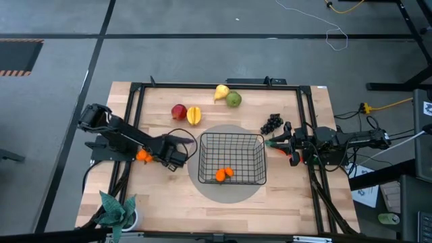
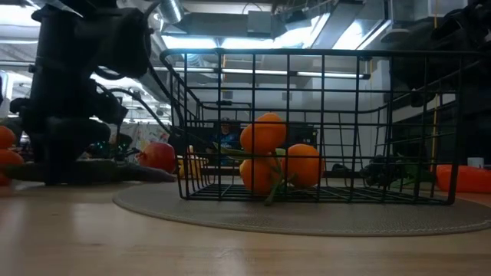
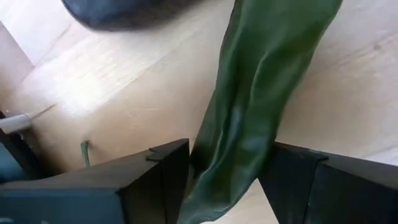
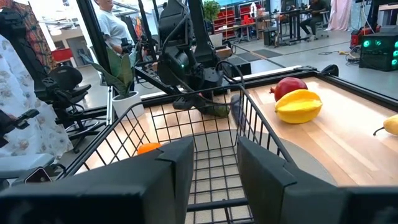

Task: Build produce basket
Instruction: Put the green chili pepper into the wire basket

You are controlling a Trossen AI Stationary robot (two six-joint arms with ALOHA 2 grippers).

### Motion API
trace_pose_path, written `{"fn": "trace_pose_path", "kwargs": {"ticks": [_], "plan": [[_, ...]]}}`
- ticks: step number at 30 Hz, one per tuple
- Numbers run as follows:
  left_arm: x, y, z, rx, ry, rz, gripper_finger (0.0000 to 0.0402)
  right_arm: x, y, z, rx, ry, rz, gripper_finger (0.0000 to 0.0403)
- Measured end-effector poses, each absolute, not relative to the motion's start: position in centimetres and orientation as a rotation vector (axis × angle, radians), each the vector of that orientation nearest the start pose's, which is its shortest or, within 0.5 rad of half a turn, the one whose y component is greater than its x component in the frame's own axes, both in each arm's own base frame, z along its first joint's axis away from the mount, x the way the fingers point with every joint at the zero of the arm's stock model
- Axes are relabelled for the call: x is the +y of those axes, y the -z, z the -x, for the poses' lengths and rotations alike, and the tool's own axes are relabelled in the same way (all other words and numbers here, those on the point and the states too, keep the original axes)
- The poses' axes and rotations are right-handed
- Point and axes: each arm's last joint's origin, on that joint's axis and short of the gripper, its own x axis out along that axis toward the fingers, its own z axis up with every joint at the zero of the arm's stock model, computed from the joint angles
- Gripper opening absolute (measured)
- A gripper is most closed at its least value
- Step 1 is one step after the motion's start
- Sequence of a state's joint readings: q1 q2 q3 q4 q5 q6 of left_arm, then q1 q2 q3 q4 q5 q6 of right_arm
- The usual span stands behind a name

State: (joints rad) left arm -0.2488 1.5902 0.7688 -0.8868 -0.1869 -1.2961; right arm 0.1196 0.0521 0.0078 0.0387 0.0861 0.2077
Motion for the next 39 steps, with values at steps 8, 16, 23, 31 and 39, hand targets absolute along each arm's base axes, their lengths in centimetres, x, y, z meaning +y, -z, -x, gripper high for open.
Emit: {"fn": "trace_pose_path", "kwargs": {"ticks": [8,16,23,31,39], "plan": [[-4.8,-13.2,-21.8,1.369,-0.997,0.603,0.0132,0.9,-16.6,-10.0,0.009,-0.033,-0.205,0.0122],[-4.8,-13.6,-21.9,1.401,-0.979,0.515,0.0028,1.0,-16.6,-10.0,0.009,-0.033,-0.205,0.0122],[-5.5,-18.1,-23.5,1.444,-0.972,0.452,0.0028,1.0,-16.6,-10.0,0.009,-0.033,-0.204,0.0122],[-6.2,-26.3,-25.7,1.209,-0.997,0.23,0.0028,0.9,-16.6,-10.0,0.008,-0.033,-0.204,0.0122],[-7.0,-31.4,-30.4,0.864,-0.674,0.056,0.0029,1.0,-16.6,-10.0,0.008,-0.033,-0.206,0.0122]]}}
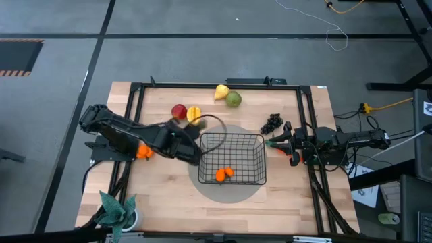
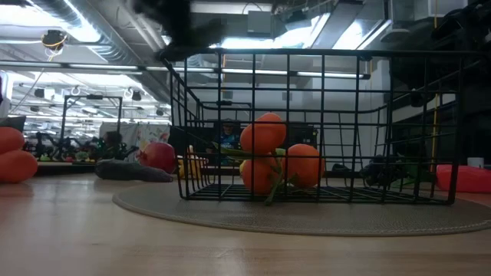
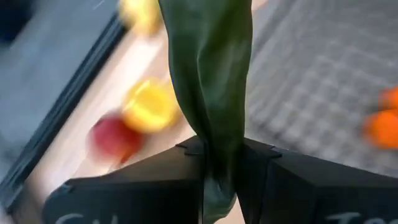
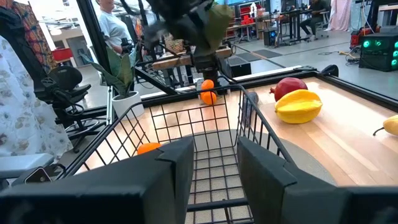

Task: Build produce basket
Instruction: Put the green chili pepper into the wire basket, then move the fruits and vegetables to the top center of the table

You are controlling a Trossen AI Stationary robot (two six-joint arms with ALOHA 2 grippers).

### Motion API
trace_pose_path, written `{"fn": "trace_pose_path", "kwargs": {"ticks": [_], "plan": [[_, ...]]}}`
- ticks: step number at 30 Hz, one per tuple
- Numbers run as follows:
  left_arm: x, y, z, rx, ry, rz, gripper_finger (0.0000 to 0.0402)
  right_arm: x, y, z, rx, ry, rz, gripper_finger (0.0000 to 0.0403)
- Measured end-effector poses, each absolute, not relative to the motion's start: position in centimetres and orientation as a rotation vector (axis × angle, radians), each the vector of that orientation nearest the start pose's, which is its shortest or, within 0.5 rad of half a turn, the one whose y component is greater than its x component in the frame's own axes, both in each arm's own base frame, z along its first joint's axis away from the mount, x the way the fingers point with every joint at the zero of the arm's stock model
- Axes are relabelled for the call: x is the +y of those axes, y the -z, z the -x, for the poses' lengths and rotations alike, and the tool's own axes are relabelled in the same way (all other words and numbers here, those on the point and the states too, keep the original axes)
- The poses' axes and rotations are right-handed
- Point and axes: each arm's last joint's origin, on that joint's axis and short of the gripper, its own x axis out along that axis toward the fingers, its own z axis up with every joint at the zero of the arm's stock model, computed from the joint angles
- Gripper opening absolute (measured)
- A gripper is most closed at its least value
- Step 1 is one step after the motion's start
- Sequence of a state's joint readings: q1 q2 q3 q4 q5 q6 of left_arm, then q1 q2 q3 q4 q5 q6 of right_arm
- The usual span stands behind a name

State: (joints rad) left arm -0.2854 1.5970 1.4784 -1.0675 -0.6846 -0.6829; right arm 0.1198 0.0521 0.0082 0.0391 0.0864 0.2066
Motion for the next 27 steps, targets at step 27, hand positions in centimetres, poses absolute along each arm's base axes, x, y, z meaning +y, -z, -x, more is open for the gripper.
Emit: {"fn": "trace_pose_path", "kwargs": {"ticks": [27], "plan": [[-6.7,-33.3,-33.9,0.693,-0.325,-0.204,0.0169,0.9,-16.6,-10.0,0.009,-0.033,-0.204,0.0122]]}}
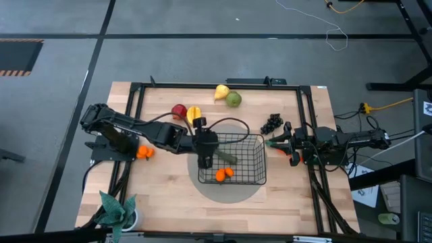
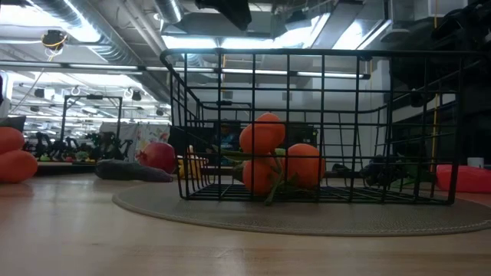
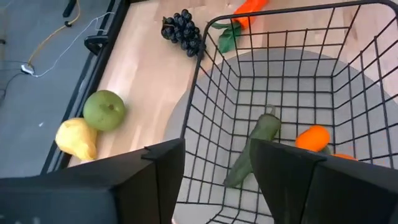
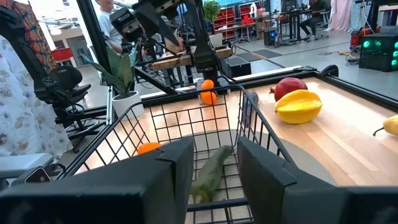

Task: Build produce basket
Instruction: Move the fruits and vegetables to the top center of the table

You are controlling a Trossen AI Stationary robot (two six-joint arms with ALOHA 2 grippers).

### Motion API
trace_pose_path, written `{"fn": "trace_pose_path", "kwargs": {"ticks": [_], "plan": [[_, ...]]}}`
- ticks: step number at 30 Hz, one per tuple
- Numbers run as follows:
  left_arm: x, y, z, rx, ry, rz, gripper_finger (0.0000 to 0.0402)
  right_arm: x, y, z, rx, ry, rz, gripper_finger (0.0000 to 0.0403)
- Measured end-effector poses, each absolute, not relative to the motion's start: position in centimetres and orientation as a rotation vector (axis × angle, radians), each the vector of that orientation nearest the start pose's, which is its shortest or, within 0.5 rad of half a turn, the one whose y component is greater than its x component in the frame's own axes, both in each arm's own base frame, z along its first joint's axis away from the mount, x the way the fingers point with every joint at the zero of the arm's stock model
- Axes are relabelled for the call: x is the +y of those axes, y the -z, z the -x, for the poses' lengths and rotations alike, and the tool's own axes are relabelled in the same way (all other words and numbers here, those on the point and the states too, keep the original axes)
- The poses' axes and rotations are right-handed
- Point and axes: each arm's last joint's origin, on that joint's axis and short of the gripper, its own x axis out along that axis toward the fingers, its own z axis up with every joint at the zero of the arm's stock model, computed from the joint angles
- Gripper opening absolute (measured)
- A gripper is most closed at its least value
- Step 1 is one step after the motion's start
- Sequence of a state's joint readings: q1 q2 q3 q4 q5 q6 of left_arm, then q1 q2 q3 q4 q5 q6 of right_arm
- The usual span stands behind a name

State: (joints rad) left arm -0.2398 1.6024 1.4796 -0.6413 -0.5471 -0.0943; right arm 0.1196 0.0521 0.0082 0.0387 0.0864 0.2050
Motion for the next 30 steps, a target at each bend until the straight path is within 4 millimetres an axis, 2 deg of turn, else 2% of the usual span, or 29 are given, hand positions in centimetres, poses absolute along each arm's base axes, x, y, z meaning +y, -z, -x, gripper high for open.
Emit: {"fn": "trace_pose_path", "kwargs": {"ticks": [4,8,14,22,26,30], "plan": [[-6.4,-33.3,-33.3,0.72,-0.405,-0.263,0.0169,1.0,-16.6,-10.0,0.009,-0.033,-0.204,0.0122],[-5.8,-33.2,-33.0,0.776,-0.438,-0.402,0.0169,1.0,-16.6,-10.0,0.009,-0.033,-0.204,0.0122],[-5.5,-32.3,-31.6,0.9,-0.486,-0.335,0.0171,1.0,-16.6,-10.0,0.009,-0.033,-0.204,0.0122],[-4.2,-33.4,-26.5,1.073,-0.662,-0.195,0.0172,1.0,-16.6,-10.0,0.009,-0.033,-0.204,0.0122],[-4.1,-34.3,-23.2,1.163,-0.697,-0.091,0.0172,1.0,-16.6,-10.0,0.009,-0.033,-0.207,0.0122],[-4.7,-33.4,-20.5,1.247,-0.651,-0.011,0.0172,0.9,-16.6,-10.0,0.009,-0.033,-0.207,0.0122]]}}
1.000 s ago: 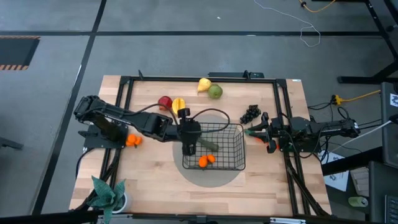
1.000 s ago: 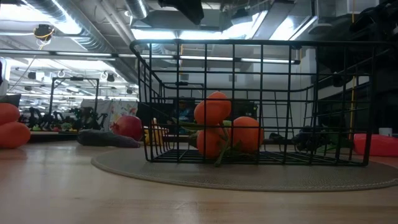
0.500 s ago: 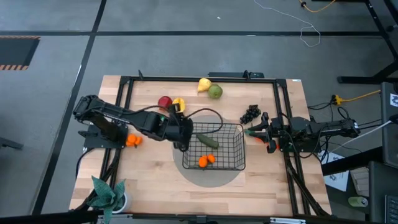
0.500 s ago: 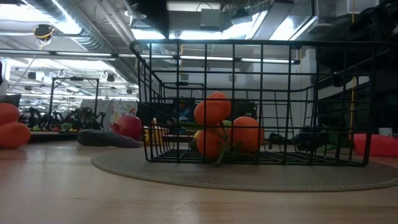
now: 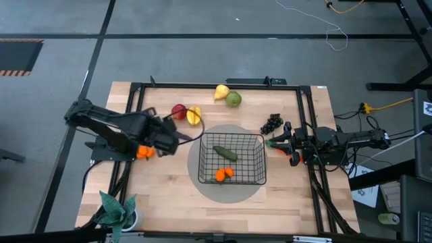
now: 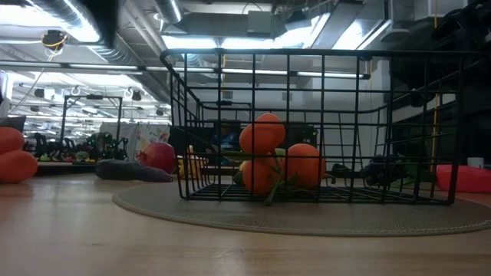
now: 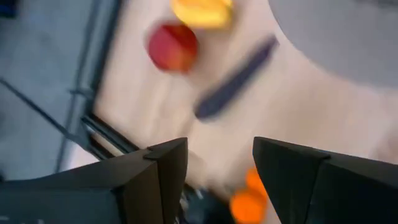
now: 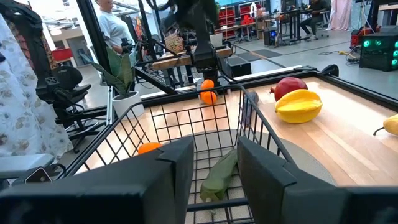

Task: Build produce basket
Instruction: Move the fruits and vegetables to the top center of the table

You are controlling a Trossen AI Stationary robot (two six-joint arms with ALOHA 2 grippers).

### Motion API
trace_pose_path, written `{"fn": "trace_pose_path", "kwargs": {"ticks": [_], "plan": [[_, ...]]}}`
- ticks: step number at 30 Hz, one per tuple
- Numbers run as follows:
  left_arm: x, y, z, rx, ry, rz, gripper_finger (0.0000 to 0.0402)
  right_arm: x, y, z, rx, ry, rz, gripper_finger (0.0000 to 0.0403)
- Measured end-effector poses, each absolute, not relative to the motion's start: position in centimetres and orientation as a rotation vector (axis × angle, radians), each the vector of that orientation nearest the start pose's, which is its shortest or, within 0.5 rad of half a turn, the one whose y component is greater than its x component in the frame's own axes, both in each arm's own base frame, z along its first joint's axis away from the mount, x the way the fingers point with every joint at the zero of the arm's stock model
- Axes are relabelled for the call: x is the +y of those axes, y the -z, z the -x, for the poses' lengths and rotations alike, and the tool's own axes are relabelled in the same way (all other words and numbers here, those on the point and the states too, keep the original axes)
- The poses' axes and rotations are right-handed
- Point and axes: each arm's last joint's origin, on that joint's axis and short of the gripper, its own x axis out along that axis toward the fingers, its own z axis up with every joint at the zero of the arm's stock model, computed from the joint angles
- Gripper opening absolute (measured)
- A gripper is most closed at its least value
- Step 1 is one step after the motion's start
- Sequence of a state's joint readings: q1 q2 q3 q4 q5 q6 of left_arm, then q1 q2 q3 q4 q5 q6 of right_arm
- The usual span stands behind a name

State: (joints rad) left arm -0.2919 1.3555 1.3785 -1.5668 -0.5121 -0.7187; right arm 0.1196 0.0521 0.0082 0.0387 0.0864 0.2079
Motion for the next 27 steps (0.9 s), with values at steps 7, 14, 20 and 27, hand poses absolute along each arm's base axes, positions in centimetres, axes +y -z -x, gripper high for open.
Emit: {"fn": "trace_pose_path", "kwargs": {"ticks": [7,14,20,27], "plan": [[-5.1,-27.6,-15.3,1.421,-0.657,0.116,0.0172,1.0,-16.6,-10.0,0.009,-0.033,-0.208,0.0122],[-5.7,-21.0,-11.7,1.743,-0.645,0.407,0.0172,0.9,-16.6,-10.0,0.009,-0.032,-0.231,0.0122],[-5.7,-21.3,-12.7,1.612,-0.717,0.342,0.0172,0.9,-16.6,-10.0,0.008,-0.029,-0.231,0.0122],[-4.9,-21.1,-13.2,1.74,-0.743,0.465,0.0172,0.9,-16.6,-10.0,0.008,-0.02,-0.23,0.0122]]}}
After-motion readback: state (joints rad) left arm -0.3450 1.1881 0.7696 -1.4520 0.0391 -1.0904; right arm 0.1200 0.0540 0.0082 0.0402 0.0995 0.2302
